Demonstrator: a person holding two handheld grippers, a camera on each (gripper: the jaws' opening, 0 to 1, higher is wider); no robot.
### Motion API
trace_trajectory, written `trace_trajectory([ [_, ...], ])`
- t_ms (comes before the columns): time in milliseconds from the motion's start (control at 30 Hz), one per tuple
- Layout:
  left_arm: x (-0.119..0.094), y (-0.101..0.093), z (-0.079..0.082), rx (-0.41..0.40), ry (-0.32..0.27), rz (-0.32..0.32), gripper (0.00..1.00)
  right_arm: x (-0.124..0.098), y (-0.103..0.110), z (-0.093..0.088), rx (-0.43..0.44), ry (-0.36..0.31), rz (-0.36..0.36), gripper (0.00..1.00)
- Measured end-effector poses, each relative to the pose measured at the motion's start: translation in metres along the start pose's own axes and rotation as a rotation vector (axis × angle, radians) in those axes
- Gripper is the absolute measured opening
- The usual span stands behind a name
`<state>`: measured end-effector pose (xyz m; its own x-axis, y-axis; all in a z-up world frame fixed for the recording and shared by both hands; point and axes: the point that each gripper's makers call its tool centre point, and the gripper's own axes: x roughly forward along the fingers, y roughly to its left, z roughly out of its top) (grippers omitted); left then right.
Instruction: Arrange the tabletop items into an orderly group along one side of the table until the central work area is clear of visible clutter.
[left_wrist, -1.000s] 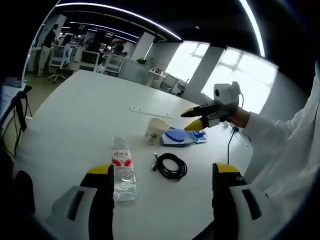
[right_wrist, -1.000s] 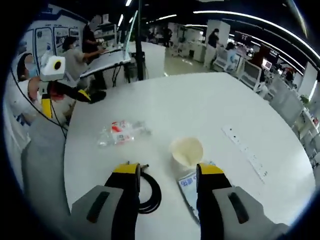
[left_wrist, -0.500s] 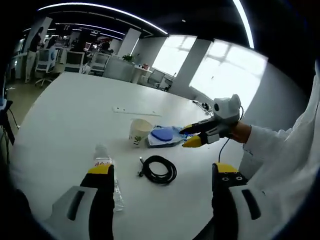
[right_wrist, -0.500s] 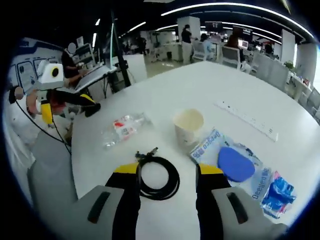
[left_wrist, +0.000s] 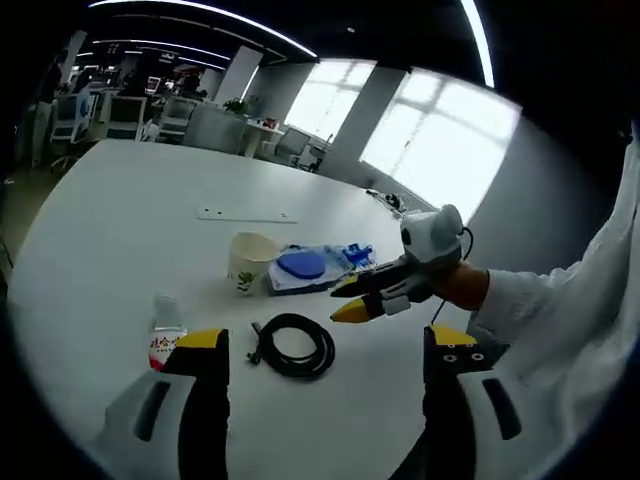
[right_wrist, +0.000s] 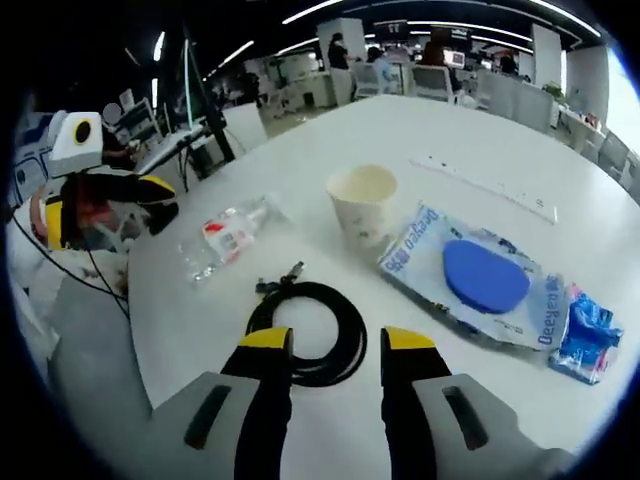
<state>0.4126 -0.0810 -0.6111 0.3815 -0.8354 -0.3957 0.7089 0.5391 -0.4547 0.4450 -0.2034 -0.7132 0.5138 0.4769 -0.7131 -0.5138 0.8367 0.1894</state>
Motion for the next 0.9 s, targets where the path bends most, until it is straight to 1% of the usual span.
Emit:
trace_trajectory([
  [67,0.005,-0.001,-0.001,0.0,0.008,-0.009,0.81,0.007,0.001,-0.001,0.001,0.008,-0.002,0.31],
  [167,0.013,0.0,-0.004,0.005,0.024,-0.018,0.8,0.017,-0.002,-0.002,-0.003,0.023,-0.01,0.3],
  [233,0.017,0.0,-0.004,0.009,0.03,-0.023,0.8,0.025,-0.006,-0.005,-0.003,0.044,-0.015,0.3],
  [300,0.019,0.0,-0.004,0.005,0.03,-0.03,0.8,0.032,-0.008,-0.006,-0.013,0.061,-0.016,0.29],
  [400,0.021,0.002,-0.006,0.0,0.035,-0.033,0.8,0.038,-0.008,-0.005,-0.015,0.069,-0.011,0.29],
  [500,0.023,0.005,-0.007,-0.005,0.039,-0.033,0.8,0.046,-0.011,-0.009,-0.04,0.095,-0.015,0.28],
  [600,0.024,0.007,-0.008,-0.011,0.041,-0.031,0.8,0.05,-0.012,-0.012,-0.037,0.111,-0.01,0.24],
  [733,0.024,0.008,-0.009,-0.017,0.041,-0.029,0.8,0.052,-0.015,-0.023,-0.086,0.169,-0.036,0.16],
  [767,0.024,0.009,-0.01,-0.019,0.042,-0.028,0.8,0.054,-0.013,-0.021,-0.079,0.145,-0.039,0.14],
  [800,0.025,0.009,-0.01,-0.021,0.042,-0.027,0.8,0.057,-0.02,-0.016,-0.138,0.134,-0.054,0.13],
  [833,0.025,0.009,-0.011,-0.023,0.043,-0.026,0.8,0.055,-0.018,-0.018,-0.11,0.145,-0.052,0.12],
  [900,0.025,0.01,-0.012,-0.024,0.044,-0.024,0.8,0.054,-0.019,-0.017,-0.192,0.16,-0.072,0.1],
])
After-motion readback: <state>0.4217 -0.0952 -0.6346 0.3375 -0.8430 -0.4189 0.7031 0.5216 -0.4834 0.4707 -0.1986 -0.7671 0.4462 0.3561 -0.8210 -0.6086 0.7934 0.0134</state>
